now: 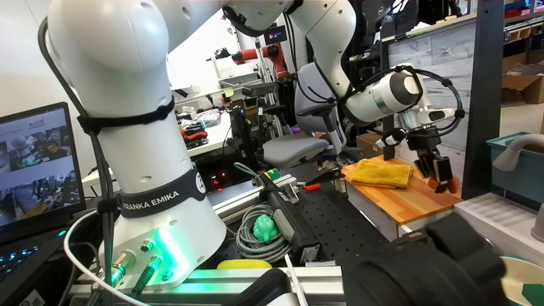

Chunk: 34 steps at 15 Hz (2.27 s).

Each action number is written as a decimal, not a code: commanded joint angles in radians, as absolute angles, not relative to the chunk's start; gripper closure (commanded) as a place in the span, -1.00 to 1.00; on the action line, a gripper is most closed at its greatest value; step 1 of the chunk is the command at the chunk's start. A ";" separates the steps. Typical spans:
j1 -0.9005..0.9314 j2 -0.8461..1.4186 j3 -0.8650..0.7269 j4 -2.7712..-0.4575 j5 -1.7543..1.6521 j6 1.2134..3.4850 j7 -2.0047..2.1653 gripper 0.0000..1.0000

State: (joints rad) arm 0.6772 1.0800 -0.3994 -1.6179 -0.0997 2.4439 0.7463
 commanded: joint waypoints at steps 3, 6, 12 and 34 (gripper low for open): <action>0.647 1.020 -0.394 -1.690 -0.249 2.428 0.765 0.09; 0.645 1.006 -0.383 -1.697 -0.298 2.409 0.761 -0.35; 0.621 0.969 -0.294 -1.732 -0.308 2.606 0.747 -1.00; 0.649 1.256 -0.053 -1.404 -0.097 2.747 0.649 -1.00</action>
